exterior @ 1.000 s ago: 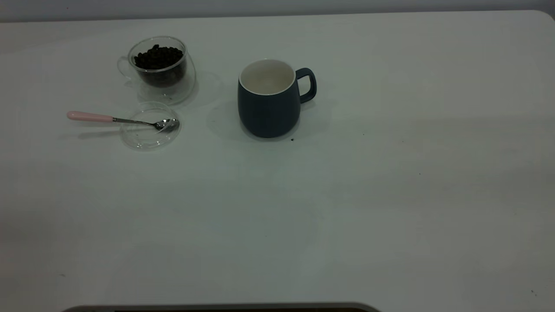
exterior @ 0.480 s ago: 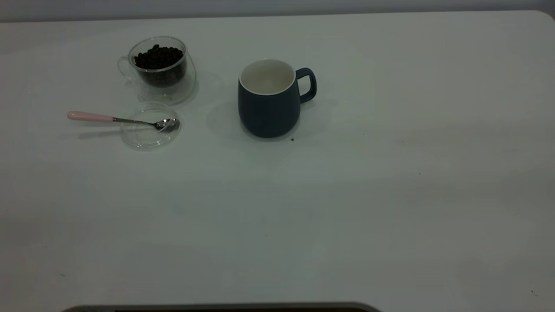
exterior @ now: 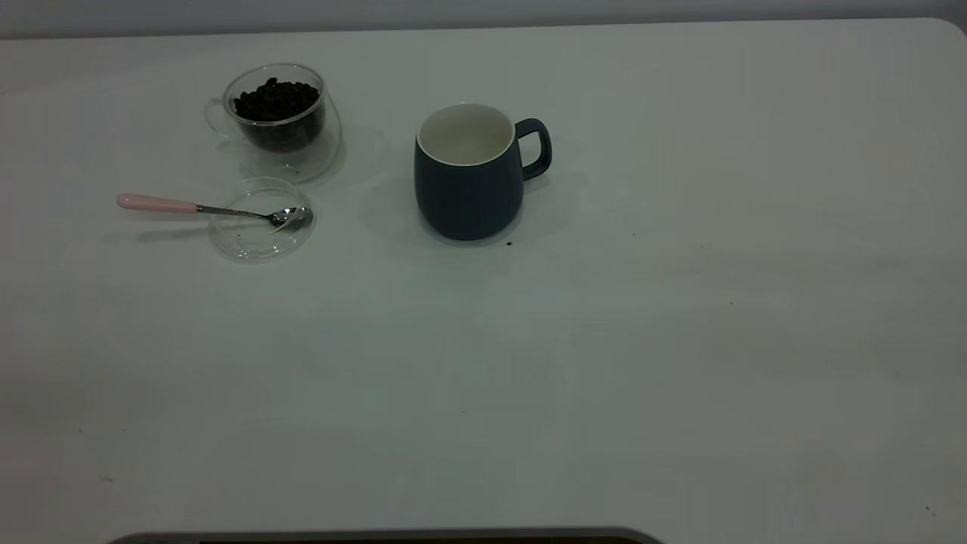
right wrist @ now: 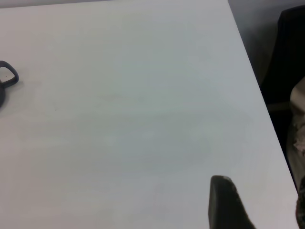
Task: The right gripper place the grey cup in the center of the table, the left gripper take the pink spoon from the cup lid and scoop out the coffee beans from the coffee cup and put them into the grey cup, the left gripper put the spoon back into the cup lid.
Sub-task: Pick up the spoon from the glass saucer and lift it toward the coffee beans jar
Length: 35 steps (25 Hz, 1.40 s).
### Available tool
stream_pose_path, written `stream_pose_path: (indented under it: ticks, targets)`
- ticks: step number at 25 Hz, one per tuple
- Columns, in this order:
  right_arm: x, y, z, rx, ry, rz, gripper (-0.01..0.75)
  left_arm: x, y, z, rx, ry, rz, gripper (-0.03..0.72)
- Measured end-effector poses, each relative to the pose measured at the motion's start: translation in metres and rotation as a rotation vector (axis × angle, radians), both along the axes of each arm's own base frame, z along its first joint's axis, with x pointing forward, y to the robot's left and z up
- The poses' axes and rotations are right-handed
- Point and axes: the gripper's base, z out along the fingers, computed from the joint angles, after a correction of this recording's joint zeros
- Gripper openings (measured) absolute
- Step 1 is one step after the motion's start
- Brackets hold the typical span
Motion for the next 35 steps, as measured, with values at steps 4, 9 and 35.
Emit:
stream_pose_path:
  ticks: [4, 9, 35]
  targets:
    - [0.0000, 0.0000, 0.0000, 0.000, 0.000, -0.001, 0.391, 0.0000, 0.0000, 0.0000, 0.000, 0.000, 0.000, 0.282]
    - [0.0000, 0.0000, 0.0000, 0.000, 0.000, -0.001, 0.391, 0.0000, 0.0000, 0.0000, 0.000, 0.000, 0.000, 0.282]
    - [0.0007, -0.0003, 0.0000, 0.000, 0.000, 0.054, 0.391, 0.0000, 0.0000, 0.0000, 0.002, 0.000, -0.001, 0.282]
